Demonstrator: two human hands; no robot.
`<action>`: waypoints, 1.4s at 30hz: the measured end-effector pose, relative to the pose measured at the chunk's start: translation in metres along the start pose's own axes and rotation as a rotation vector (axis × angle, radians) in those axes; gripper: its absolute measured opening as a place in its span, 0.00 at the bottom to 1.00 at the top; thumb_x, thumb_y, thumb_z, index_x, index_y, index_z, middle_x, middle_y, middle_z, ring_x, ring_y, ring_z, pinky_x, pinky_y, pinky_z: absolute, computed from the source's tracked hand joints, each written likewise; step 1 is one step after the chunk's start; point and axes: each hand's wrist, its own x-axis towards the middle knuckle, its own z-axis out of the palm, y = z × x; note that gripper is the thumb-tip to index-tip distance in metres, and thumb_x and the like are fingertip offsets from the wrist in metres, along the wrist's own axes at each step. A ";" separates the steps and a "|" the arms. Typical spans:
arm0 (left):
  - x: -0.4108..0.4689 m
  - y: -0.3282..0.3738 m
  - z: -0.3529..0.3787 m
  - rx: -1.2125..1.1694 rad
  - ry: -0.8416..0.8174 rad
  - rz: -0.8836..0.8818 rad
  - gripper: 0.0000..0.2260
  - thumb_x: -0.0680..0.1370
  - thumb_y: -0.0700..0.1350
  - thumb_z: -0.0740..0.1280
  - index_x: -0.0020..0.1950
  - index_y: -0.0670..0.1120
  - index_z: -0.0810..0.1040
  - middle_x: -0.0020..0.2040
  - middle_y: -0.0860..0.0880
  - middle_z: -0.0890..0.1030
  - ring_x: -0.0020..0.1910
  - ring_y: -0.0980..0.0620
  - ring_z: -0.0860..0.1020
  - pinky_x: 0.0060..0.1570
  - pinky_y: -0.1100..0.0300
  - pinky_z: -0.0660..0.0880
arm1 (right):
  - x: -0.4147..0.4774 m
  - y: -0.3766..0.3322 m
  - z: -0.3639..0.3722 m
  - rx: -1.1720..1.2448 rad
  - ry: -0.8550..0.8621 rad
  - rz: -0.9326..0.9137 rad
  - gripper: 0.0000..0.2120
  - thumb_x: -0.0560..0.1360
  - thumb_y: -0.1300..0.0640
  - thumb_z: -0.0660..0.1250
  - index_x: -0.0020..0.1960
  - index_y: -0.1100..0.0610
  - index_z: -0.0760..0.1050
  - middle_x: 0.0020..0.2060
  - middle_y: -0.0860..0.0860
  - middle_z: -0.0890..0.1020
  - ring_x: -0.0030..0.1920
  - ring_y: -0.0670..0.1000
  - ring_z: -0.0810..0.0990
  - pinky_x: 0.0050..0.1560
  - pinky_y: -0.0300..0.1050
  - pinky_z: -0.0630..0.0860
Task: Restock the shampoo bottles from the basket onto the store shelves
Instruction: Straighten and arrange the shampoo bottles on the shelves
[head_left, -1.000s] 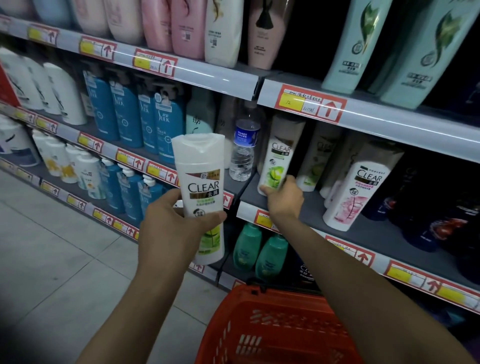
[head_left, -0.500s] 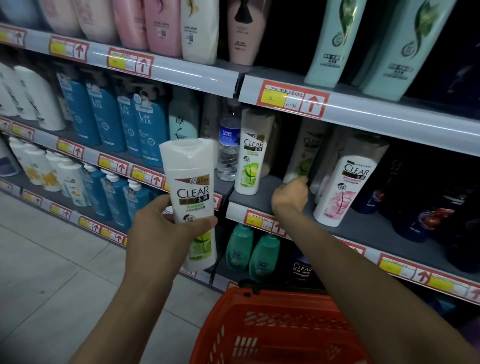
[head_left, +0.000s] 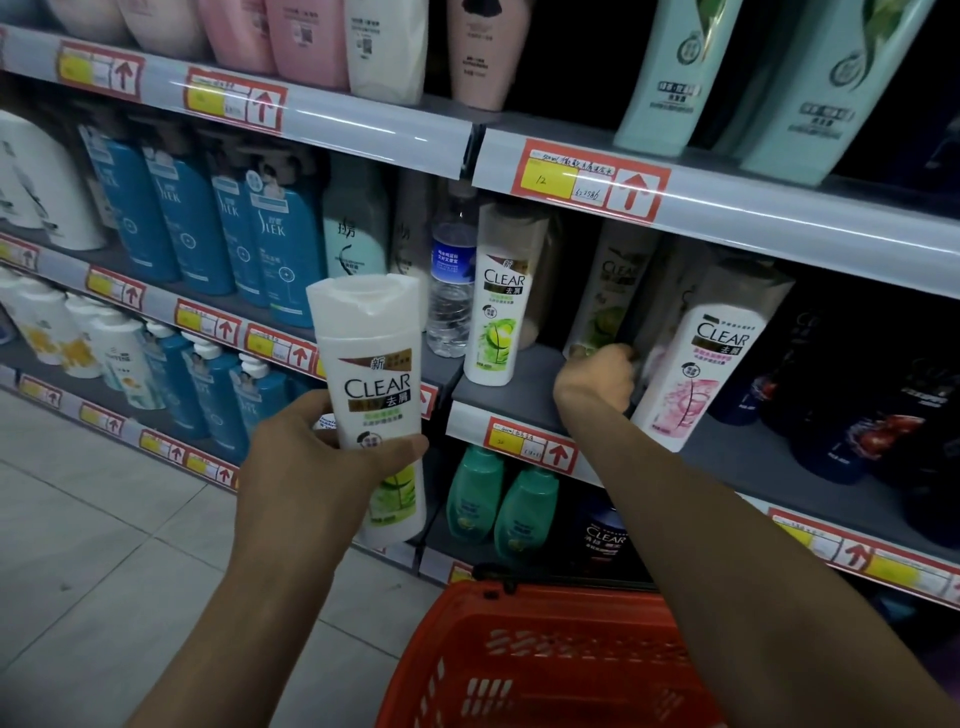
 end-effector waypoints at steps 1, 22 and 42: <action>0.001 -0.001 0.000 0.000 0.001 0.000 0.18 0.65 0.41 0.82 0.46 0.58 0.79 0.43 0.60 0.82 0.43 0.61 0.80 0.44 0.58 0.74 | 0.000 0.000 0.000 -0.005 0.006 -0.002 0.21 0.79 0.53 0.69 0.65 0.65 0.69 0.62 0.63 0.80 0.63 0.64 0.80 0.56 0.57 0.78; -0.006 0.007 -0.005 -0.003 0.052 -0.034 0.18 0.64 0.42 0.83 0.47 0.58 0.80 0.47 0.55 0.85 0.47 0.52 0.83 0.57 0.41 0.79 | -0.072 -0.019 0.025 0.022 -0.248 -0.422 0.43 0.65 0.33 0.77 0.68 0.58 0.67 0.62 0.56 0.73 0.61 0.60 0.76 0.55 0.56 0.78; -0.007 0.003 0.012 -0.001 0.041 -0.007 0.19 0.64 0.43 0.84 0.47 0.58 0.82 0.45 0.57 0.85 0.46 0.54 0.84 0.55 0.41 0.81 | -0.029 0.019 0.011 -0.081 0.141 -0.199 0.26 0.79 0.48 0.69 0.68 0.64 0.66 0.63 0.62 0.74 0.61 0.63 0.77 0.57 0.57 0.75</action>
